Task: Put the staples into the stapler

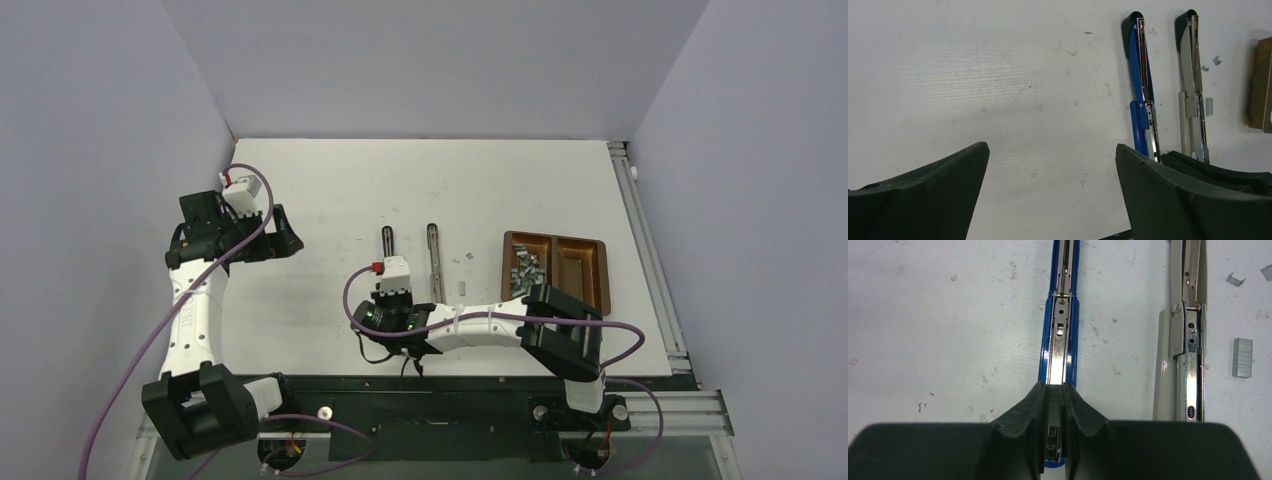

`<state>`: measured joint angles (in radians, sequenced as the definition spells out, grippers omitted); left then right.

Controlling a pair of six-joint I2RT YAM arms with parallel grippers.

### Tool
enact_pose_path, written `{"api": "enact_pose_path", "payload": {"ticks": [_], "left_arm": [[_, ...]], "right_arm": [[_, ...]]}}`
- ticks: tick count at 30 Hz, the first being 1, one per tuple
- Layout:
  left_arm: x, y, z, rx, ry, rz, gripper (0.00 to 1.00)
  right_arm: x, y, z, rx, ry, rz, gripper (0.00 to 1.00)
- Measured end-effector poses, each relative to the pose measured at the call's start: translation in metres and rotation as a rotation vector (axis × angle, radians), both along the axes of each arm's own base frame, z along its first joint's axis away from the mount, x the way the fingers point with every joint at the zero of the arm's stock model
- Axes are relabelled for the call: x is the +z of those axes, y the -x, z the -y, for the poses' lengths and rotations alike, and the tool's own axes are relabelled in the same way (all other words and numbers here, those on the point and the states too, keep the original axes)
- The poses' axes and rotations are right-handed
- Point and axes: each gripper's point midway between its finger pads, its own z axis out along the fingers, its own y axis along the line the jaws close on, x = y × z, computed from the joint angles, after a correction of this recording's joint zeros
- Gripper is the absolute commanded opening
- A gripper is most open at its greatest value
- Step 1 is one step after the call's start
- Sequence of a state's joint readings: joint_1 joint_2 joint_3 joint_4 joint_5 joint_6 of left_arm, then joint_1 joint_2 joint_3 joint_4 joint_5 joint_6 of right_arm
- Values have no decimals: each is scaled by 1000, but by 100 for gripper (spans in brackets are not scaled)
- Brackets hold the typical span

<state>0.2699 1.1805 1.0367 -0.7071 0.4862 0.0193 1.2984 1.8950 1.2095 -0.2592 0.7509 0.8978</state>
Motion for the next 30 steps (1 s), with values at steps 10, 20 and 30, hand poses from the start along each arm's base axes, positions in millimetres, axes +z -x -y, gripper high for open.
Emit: {"api": "enact_pose_path", "payload": {"ticks": [10, 20, 30], "left_arm": [[0, 0, 0, 0, 0, 0, 96], [0, 0, 0, 0, 0, 0, 96], [0, 0, 0, 0, 0, 0, 96]], "right_arm": [[-2, 1, -1, 6, -7, -4, 9], [-4, 1, 0, 5, -4, -5, 9], [-4, 1, 0, 5, -4, -6, 9]]}}
